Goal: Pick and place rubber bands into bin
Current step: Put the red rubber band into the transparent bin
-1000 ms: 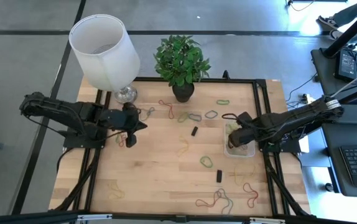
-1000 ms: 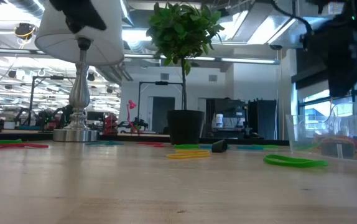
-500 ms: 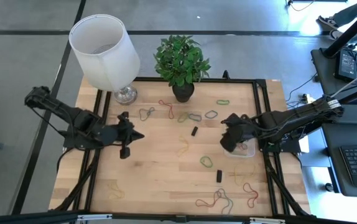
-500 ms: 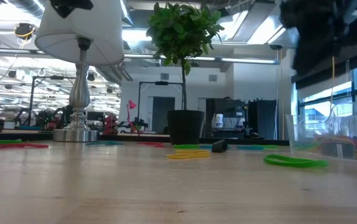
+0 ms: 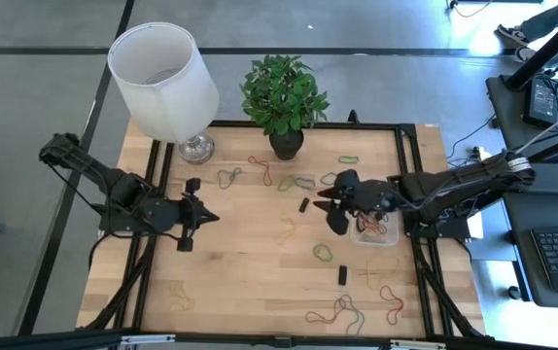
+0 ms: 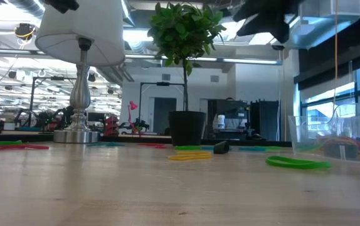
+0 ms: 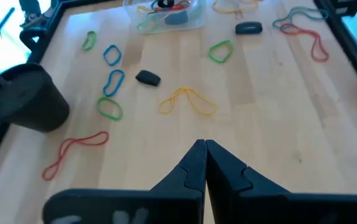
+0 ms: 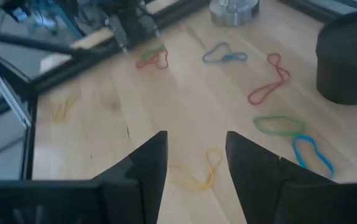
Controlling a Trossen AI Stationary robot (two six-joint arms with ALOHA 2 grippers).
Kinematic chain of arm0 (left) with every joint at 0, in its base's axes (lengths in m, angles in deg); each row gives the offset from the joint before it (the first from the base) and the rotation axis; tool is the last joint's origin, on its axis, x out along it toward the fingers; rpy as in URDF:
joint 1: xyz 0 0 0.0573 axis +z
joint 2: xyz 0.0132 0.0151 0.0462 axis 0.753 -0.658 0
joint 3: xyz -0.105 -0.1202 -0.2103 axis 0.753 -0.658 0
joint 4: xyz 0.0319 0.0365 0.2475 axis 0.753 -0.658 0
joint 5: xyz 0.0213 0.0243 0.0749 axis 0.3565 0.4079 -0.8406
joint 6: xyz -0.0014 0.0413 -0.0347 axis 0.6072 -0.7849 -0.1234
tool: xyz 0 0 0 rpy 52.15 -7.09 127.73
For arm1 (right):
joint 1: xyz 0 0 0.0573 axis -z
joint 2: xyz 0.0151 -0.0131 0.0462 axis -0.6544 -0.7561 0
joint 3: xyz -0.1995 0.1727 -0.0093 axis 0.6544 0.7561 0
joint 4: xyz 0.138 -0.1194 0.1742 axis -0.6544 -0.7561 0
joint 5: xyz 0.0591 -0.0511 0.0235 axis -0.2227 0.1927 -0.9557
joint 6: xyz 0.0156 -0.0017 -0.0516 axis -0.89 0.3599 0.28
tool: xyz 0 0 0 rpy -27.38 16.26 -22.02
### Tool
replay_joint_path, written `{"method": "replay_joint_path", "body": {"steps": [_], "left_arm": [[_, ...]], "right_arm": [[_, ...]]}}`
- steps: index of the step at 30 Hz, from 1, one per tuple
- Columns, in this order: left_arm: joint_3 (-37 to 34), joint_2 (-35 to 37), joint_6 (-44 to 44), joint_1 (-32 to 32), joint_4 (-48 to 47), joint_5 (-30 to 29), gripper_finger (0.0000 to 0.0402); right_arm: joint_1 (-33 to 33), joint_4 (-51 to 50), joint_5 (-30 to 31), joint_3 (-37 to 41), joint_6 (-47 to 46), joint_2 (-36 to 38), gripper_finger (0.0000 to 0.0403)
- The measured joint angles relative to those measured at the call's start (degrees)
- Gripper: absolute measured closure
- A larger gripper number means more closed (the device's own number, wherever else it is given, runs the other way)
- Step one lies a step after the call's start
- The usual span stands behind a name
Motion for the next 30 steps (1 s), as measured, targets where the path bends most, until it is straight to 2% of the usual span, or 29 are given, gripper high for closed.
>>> {"method": "replay_joint_path", "body": {"steps": [3,8,12,14,21,30], "left_arm": [[-3.82,2.50,-3.59,1.09,3.85,0.35,0.0400],[-14.38,8.95,-4.28,4.41,13.86,3.74,0.0399],[-21.41,13.43,-6.41,8.05,23.46,9.09,0.0400],[-23.78,14.96,-7.59,10.43,25.07,12.10,0.0399],[-26.33,16.16,-11.06,18.80,25.94,19.78,0.0399],[-26.33,15.70,-10.35,23.72,24.70,18.99,0.0399]], "right_arm": [[0.89,1.64,-0.02,0.00,-1.14,-1.43,0.0237],[1.23,0.96,-0.08,0.00,-5.30,-3.38,0.0237],[1.23,-2.25,-0.19,0.00,-6.20,-4.17,0.0237],[1.23,-4.90,-0.17,0.01,-6.28,-4.15,0.0237],[1.20,-12.52,-0.70,0.02,-12.32,-4.01,0.0237],[1.21,-19.19,-0.66,0.02,-18.41,-4.01,0.0265]]}}
